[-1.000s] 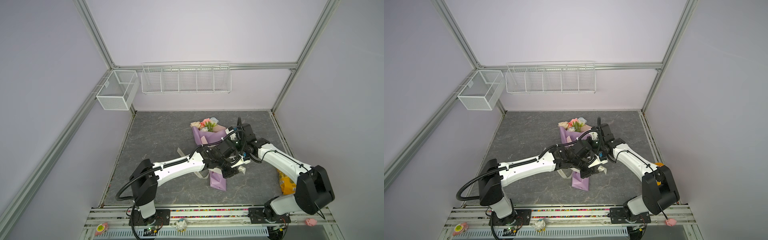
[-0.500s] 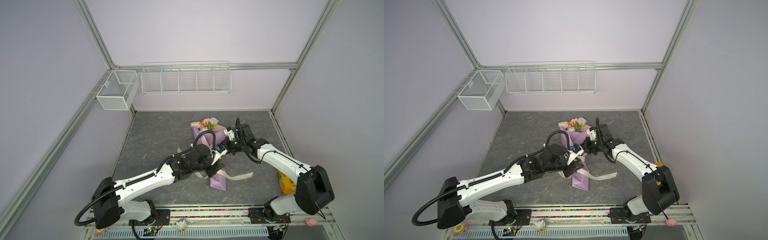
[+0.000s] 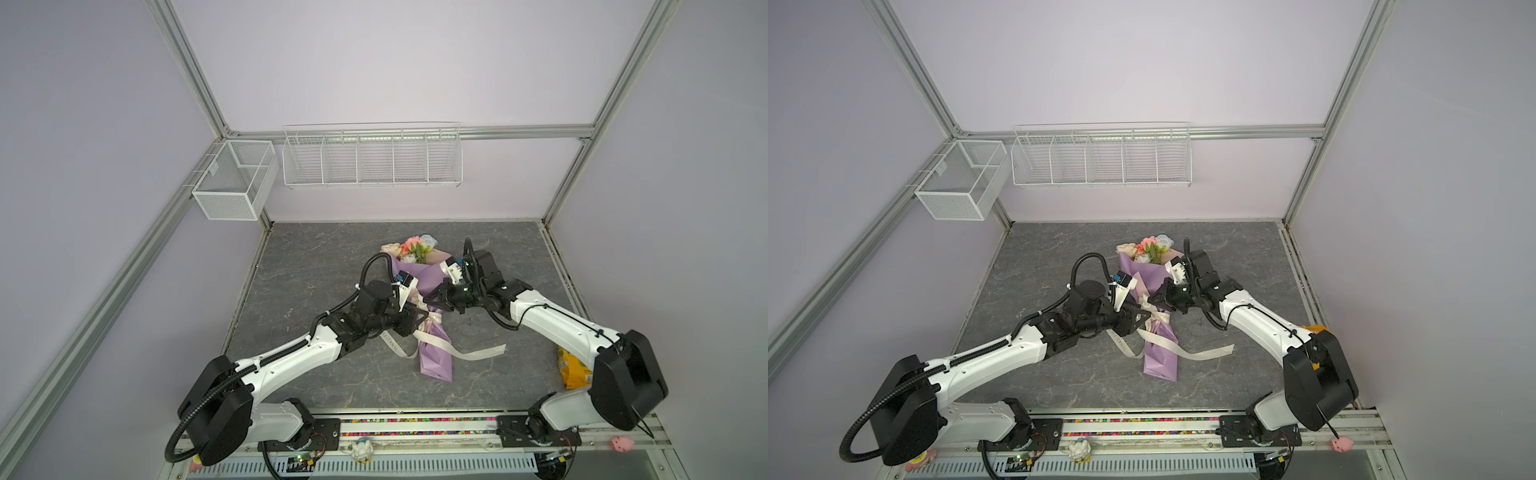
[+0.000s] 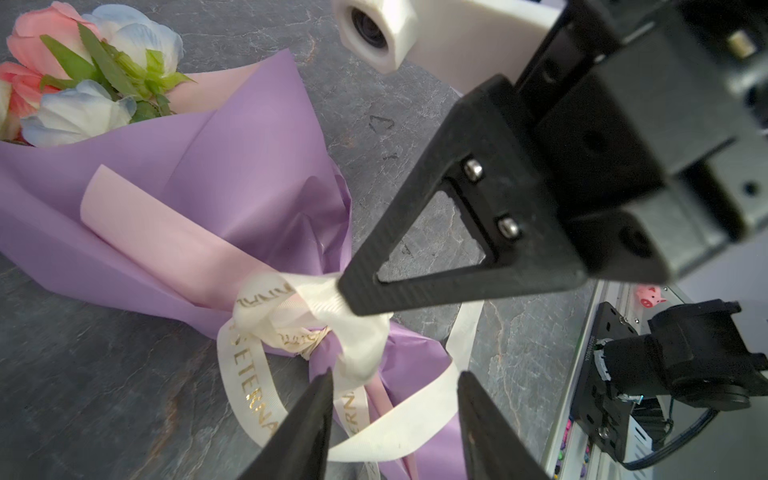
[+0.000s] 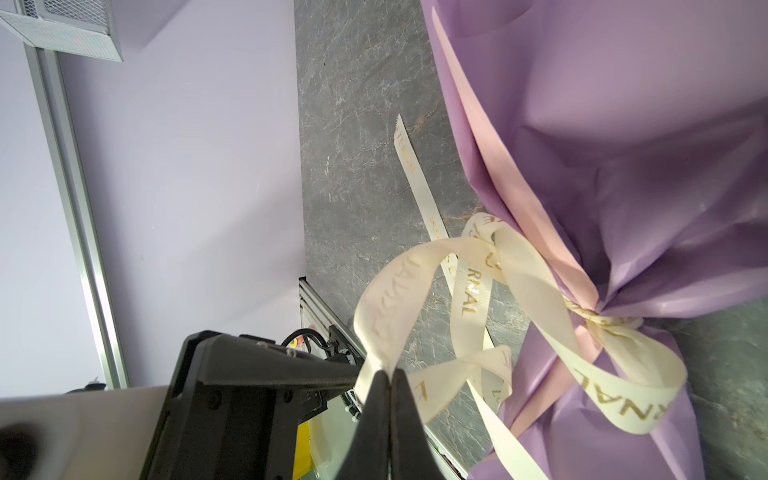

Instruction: Tie the bouquet of fake flowers

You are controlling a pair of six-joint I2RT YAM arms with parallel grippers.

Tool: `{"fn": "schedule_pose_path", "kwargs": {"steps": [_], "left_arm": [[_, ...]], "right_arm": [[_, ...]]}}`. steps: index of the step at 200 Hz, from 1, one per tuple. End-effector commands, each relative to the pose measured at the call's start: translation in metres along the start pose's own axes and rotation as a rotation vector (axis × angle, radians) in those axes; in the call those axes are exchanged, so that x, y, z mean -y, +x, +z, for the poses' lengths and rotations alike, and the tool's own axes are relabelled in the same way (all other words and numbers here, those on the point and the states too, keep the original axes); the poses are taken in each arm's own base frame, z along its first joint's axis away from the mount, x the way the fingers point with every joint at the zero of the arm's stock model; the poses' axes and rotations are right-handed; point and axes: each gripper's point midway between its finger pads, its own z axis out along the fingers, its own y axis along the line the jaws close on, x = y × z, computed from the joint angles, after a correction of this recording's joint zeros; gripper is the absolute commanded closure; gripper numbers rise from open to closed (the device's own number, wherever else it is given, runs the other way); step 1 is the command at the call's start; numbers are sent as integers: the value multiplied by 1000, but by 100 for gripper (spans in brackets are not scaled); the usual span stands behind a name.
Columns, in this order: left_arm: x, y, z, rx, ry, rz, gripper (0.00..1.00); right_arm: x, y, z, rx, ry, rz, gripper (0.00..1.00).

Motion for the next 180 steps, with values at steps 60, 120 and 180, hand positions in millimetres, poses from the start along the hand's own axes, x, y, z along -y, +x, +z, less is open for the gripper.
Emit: {"fn": "schedule_pose_path", "kwargs": {"steps": [60, 120, 180], "left_arm": [[-8, -25, 10, 45, 18, -37, 85], [-8, -13, 0, 28, 14, -21, 100], [-4, -1, 0, -14, 47, -26, 100]], "right_arm": [[-18, 12, -10, -10, -47, -42, 90], [56, 29, -60, 169, 318, 80, 43], [149, 93, -59, 256, 309, 472, 30]]}}
